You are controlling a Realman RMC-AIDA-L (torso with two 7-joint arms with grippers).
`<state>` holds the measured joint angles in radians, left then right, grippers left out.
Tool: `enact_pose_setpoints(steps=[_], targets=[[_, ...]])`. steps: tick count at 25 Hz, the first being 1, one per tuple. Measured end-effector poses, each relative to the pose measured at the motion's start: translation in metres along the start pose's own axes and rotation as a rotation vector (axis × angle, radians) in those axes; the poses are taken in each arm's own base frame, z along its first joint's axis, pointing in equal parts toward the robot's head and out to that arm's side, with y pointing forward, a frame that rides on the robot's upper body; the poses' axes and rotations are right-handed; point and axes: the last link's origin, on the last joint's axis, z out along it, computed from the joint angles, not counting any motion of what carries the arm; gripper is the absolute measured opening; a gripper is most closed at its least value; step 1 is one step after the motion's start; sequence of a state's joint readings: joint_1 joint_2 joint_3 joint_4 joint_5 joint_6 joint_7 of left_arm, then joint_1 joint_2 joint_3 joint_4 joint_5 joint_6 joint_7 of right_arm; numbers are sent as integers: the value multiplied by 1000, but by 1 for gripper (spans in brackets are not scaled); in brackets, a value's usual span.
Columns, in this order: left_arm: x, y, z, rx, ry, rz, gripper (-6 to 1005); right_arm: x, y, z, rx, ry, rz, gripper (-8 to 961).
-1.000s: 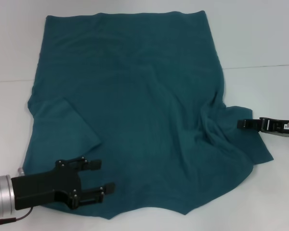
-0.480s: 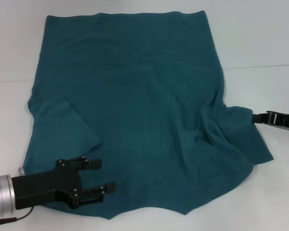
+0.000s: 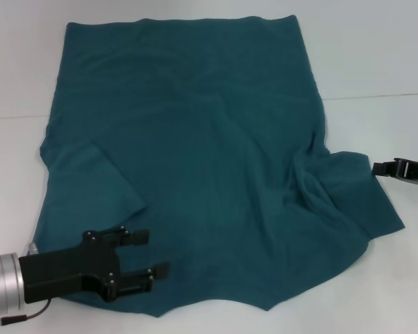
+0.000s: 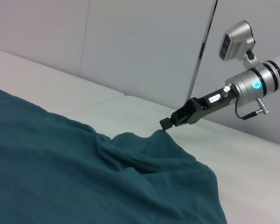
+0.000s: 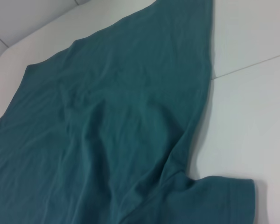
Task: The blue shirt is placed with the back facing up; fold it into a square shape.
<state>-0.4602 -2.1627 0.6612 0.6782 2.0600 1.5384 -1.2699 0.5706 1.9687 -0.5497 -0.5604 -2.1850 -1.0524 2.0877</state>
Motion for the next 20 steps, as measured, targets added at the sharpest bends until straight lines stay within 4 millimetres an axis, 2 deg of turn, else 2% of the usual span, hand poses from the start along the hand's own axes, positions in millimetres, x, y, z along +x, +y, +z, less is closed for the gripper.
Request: enact_pose_setpoints(steps=[7,20], targets=[[1,0,0,-1,1,-6,752,-3,-2,-4,5,-11,-2,-1],[3,0,2,-8,2,-30,752,-23,-8,-25,-5,-72,-4,-1]])
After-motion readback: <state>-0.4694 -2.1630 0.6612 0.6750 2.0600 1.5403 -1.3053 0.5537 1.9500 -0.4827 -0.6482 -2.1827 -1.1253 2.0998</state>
